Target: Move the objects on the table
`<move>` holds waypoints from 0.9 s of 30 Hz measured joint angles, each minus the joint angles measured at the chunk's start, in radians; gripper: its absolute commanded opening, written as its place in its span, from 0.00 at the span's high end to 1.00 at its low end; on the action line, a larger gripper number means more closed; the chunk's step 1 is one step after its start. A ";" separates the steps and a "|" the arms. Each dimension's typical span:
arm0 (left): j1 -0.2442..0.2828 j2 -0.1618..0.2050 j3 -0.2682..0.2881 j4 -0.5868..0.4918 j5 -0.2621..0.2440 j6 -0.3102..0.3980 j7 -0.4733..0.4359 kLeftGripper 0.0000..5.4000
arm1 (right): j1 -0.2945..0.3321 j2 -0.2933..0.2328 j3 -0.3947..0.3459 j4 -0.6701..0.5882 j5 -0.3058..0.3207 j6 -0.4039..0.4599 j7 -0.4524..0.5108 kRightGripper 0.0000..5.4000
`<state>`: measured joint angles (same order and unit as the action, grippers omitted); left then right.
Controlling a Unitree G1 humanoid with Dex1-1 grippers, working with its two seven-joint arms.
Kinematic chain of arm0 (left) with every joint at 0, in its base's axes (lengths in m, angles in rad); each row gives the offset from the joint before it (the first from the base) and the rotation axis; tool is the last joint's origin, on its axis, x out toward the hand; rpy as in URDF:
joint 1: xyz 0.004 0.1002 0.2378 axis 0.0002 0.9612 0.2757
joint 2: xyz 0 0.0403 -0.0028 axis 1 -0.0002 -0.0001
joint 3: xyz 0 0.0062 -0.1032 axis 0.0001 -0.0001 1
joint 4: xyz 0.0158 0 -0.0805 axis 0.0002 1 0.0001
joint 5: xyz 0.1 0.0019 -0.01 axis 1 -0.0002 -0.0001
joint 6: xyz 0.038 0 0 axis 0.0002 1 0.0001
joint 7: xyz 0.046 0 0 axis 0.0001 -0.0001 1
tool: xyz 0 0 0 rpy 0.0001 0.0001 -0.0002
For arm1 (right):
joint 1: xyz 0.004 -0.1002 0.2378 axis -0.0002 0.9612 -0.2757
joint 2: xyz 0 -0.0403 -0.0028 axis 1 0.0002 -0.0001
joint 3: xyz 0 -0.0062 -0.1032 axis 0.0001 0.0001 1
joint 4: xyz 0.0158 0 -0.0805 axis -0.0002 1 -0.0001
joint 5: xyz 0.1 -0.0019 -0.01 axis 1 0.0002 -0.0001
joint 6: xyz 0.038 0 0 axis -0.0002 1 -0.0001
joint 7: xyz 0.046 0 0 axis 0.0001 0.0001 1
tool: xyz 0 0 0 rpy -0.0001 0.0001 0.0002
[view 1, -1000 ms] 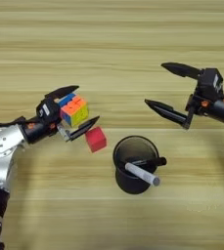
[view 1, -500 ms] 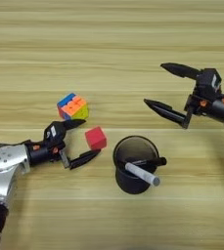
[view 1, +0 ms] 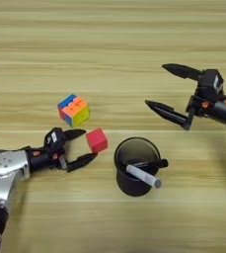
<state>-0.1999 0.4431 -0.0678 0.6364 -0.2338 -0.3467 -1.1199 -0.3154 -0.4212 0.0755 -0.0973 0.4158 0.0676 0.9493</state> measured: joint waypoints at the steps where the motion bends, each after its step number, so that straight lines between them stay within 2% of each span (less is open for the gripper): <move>1: -0.004 -0.001 0.000 0.003 0.000 -0.004 0.000 0.32 | 0.000 0.000 0.000 0.000 0.000 0.000 0.000 0.00; 16: -0.014 -0.006 0.000 0.018 0.000 -0.018 -0.001 0.59 | 0.000 0.000 0.000 0.001 -0.005 -0.004 0.000 0.00; 21: -0.015 -0.025 0.011 0.016 -0.010 -0.029 -0.002 0.60 | 0.000 0.000 0.000 0.008 -0.005 -0.009 0.000 0.00; 22: -0.015 -0.034 0.022 0.005 -0.032 -0.030 -0.014 0.60 | 0.000 0.000 0.000 0.010 -0.005 -0.009 0.000 0.00; 24: -0.016 -0.043 0.051 -0.041 -0.110 0.002 -0.055 0.60 | 0.000 0.000 0.000 0.014 -0.005 -0.010 -0.001 0.00; 27: -0.018 -0.045 0.081 -0.114 -0.176 0.038 -0.083 0.60 | 0.000 0.000 0.000 0.015 -0.005 -0.010 -0.001 0.00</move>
<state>-0.2175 0.3977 0.0136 0.5223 -0.4096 -0.3090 -1.2028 -0.3157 -0.4213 0.0755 -0.0827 0.4105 0.0576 0.9481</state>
